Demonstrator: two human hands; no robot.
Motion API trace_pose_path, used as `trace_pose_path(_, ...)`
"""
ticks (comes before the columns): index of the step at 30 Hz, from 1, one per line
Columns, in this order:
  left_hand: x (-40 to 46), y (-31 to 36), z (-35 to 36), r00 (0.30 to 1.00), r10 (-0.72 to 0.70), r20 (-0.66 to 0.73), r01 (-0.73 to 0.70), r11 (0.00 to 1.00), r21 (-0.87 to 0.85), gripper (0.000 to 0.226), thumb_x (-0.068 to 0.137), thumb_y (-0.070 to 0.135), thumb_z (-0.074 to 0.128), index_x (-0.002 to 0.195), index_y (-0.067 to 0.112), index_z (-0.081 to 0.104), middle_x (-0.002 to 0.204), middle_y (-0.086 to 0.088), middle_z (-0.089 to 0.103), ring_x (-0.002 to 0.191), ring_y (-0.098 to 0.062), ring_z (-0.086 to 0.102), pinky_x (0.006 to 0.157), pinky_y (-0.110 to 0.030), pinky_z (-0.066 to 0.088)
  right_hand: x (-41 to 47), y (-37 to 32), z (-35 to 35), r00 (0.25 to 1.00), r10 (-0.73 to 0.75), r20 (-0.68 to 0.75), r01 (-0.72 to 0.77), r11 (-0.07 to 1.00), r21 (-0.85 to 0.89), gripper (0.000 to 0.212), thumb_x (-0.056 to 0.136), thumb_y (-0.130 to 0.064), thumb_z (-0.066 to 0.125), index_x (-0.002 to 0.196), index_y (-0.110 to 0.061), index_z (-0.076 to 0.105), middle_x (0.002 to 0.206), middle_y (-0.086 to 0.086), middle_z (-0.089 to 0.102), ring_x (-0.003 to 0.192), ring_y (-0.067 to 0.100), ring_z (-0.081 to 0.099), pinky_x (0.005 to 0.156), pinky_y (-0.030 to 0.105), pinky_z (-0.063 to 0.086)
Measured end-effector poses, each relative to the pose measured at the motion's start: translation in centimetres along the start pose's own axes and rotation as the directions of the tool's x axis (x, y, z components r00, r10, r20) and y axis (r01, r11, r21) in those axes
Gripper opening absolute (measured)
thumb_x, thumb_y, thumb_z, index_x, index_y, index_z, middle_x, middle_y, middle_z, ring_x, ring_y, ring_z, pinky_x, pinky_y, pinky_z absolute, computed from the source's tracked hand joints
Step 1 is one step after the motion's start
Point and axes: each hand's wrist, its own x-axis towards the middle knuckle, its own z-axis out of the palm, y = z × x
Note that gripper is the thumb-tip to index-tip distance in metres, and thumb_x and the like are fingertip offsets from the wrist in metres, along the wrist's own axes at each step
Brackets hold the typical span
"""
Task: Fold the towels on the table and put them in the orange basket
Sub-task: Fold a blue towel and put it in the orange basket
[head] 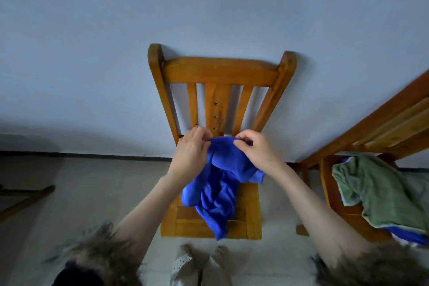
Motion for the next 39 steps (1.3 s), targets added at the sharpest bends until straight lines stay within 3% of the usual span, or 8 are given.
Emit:
trace_pose_path(2,-1.3,0.8,-0.5,0.994,0.059,-0.094,-0.057,0.998,0.029,0.011,0.092,0.01,0.051,0.089,0.02,0.048,0.091,0.006,0.049,0.084,-0.013,0.047,0.077,-0.028,0.04,-0.1,-1.8,-0.8,1.0,0.007,-0.009,-0.007,0.999,0.048,0.008,0.09,-0.013,0.059,0.086,-0.02,0.06,0.078,-0.009,0.059,0.083,0.011,0.056,0.075,0.022,0.042)
trace_pose_path(8,-6.9,0.8,0.3,0.951,0.046,0.305,-0.038,0.999,-0.03,0.053,0.084,0.026,0.067,0.131,0.022,0.042,0.121,0.015,0.038,0.113,-0.006,0.042,0.094,-0.023,0.041,-1.3,-5.4,-1.5,0.997,0.076,0.014,-0.077,0.983,0.167,0.008,0.09,-0.015,0.06,0.096,-0.016,0.065,0.092,-0.002,0.061,0.092,0.012,0.054,0.08,0.022,0.043)
trace_pose_path(16,-4.3,3.7,-3.3,0.988,-0.147,0.038,0.151,0.944,-0.293,0.018,0.088,0.005,0.056,0.078,0.021,0.056,0.066,0.006,0.054,0.06,-0.008,0.049,0.054,-0.014,0.037,-2.0,-7.8,-1.9,0.995,0.089,0.05,-0.101,0.945,0.31,0.01,0.09,-0.015,0.06,0.098,-0.013,0.066,0.087,-0.003,0.065,0.085,0.014,0.062,0.065,0.019,0.052)
trace_pose_path(21,-2.7,5.4,-7.3,0.976,-0.213,-0.051,0.186,0.929,-0.32,0.006,0.085,0.009,0.062,0.085,0.015,0.062,0.074,0.003,0.063,0.071,-0.011,0.059,0.057,-0.015,0.046,-3.0,-8.6,-1.9,0.99,-0.019,0.138,-0.025,0.948,0.317,0.013,0.095,-0.026,0.051,0.104,-0.019,0.058,0.104,0.004,0.066,0.097,0.02,0.065,0.089,0.036,0.054)
trace_pose_path(26,-2.3,7.5,-10.8,0.956,-0.264,-0.126,0.218,0.931,-0.294,0.017,0.088,0.011,0.052,0.084,0.011,0.068,0.078,-0.011,0.067,0.069,-0.018,0.059,0.061,-0.028,0.053,-4.4,-9.8,0.3,0.974,-0.144,0.176,0.132,0.988,0.077,0.039,0.091,-0.031,0.058,0.128,-0.02,0.053,0.141,-0.002,0.04,0.124,0.014,0.044,0.101,0.03,0.04)
trace_pose_path(31,-3.7,8.0,-14.3,0.941,-0.283,-0.185,0.23,0.938,-0.26,0.02,0.085,0.01,0.05,0.077,0.021,0.065,0.08,-0.008,0.067,0.07,-0.015,0.056,0.063,-0.029,0.048,-5.4,-12.7,2.4,0.96,-0.278,0.024,0.279,0.957,-0.082,0.037,0.09,-0.034,0.058,0.125,-0.021,0.057,0.114,-0.005,0.045,0.096,0.008,0.049,0.084,0.022,0.043)
trace_pose_path(35,-5.6,7.3,-17.1,0.88,-0.362,-0.307,0.283,0.92,-0.272,0.007,0.082,0.012,0.056,0.078,0.016,0.06,0.081,-0.003,0.065,0.073,-0.013,0.057,0.062,-0.021,0.045,-6.5,-16.3,5.3,0.9,-0.41,0.145,0.42,0.906,-0.044,0.005,0.09,-0.019,0.053,0.093,-0.02,0.056,0.092,-0.001,0.056,0.081,0.014,0.055,0.071,0.026,0.048)
trace_pose_path(39,-9.3,5.6,-21.1,0.852,-0.422,-0.312,0.327,0.892,-0.313,0.01,0.081,0.012,0.056,0.076,0.016,0.064,0.081,-0.001,0.069,0.079,-0.015,0.063,0.068,-0.025,0.051,-8.0,-19.2,8.8,0.92,-0.354,0.166,0.353,0.935,0.035,0.015,0.091,-0.01,0.045,0.103,-0.016,0.052,0.09,-0.004,0.058,0.079,0.011,0.056,0.06,0.012,0.042)
